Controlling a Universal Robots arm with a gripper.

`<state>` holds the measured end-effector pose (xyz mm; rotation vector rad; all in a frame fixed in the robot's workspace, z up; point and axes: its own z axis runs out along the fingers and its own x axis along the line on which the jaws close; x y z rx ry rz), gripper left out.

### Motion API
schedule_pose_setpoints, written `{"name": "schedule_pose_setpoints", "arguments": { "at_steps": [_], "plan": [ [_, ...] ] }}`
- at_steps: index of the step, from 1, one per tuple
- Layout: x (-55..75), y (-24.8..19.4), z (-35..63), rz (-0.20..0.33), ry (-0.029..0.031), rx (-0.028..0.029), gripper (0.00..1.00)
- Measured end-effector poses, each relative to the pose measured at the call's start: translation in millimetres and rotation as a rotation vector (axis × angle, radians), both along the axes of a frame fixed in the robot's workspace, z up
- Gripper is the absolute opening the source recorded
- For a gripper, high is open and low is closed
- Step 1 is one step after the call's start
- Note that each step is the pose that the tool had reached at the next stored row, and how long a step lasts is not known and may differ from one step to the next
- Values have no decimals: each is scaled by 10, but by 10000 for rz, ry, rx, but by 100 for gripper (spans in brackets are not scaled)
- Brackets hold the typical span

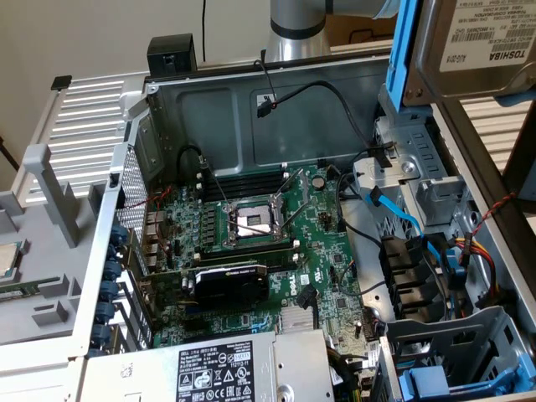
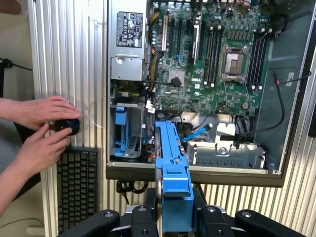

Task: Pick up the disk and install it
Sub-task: 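Insert the disk into the insertion slot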

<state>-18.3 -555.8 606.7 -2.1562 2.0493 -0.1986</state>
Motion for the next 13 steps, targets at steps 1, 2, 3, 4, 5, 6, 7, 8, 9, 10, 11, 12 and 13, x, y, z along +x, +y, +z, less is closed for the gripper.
{"name": "schedule_pose_setpoints", "arguments": {
  "at_steps": [1,2,3,4,5,6,7,8,9,10,11,12,13],
  "plan": [
    [0,0,0,0,0,-1,37],
    [0,0,0,0,0,-1,37],
    [0,0,0,0,0,0,37],
    [0,0,0,1,0,-1,37],
    [0,0,0,0,0,0,37],
    [0,0,0,0,0,-1,37],
    [0,-1,0,1,0,-1,37],
    [1,-6,1,0,1,-3,37],
    [1,-14,0,-2,1,-1,37],
    [1,-24,0,-5,0,-1,37],
    [1,-35,0,-13,0,-1,37],
    [0,-45,0,-19,1,-1,37],
    [0,-55,0,-25,1,-1,37]
  ]
}}
